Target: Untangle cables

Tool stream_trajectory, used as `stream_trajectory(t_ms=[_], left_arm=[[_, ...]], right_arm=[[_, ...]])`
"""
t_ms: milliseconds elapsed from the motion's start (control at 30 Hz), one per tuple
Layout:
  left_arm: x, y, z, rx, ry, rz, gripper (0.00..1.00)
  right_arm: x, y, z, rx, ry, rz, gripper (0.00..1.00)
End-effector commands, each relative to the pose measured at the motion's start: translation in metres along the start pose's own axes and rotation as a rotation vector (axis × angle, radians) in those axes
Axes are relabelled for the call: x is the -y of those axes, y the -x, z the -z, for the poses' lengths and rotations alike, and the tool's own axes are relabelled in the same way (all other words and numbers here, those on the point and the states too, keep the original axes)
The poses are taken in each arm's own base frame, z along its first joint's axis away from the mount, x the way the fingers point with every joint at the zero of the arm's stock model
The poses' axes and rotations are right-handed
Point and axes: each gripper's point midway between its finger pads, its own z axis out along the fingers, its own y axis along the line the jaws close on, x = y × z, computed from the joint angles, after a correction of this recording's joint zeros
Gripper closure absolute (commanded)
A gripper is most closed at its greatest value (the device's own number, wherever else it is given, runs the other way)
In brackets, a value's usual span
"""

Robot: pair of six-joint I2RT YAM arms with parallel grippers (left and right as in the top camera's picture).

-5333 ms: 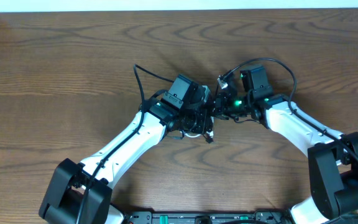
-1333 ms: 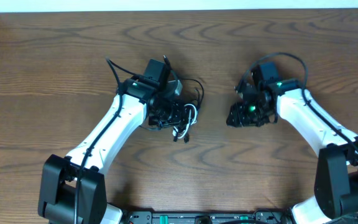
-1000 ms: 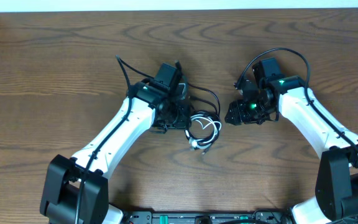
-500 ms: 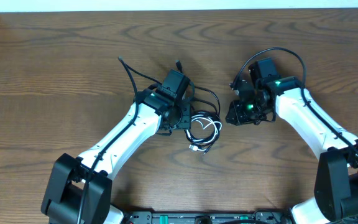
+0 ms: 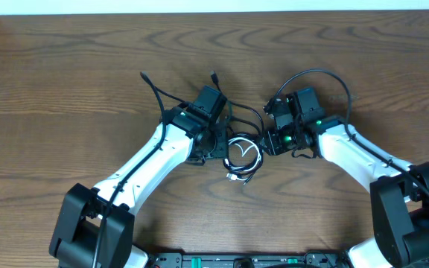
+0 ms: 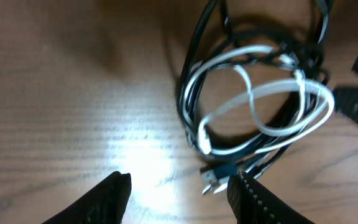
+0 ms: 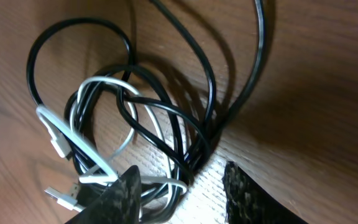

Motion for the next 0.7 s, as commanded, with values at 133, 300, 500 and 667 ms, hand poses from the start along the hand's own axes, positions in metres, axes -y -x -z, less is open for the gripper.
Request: stream_trajectory(t_ms=[133, 300, 500, 667], left_arm=[[-0.011, -0.022, -0.006, -0.089, 0.035, 0.017, 0.44], [-0.013, -0.023, -0.006, -0.093, 0.046, 0.012, 0.44], [-0.014, -0.022, -0.006, -0.091, 0.046, -0.062, 0.41], [-0.030, -0.021, -0.003, -0.102, 0.086, -0.021, 0.41]], right_arm=[[-0.001, -0.012, -0.004, -0.012, 0.004, 0.012, 0.57], [-0.024, -0.032, -0.001, -0.095, 0.139, -0.028, 0.56], [-0.052, -0.041, 0.008, -0.136, 0.315, -0.025, 0.50], [-0.051, -0.024, 0.015, -0.083, 0.344, -0.011, 0.44]])
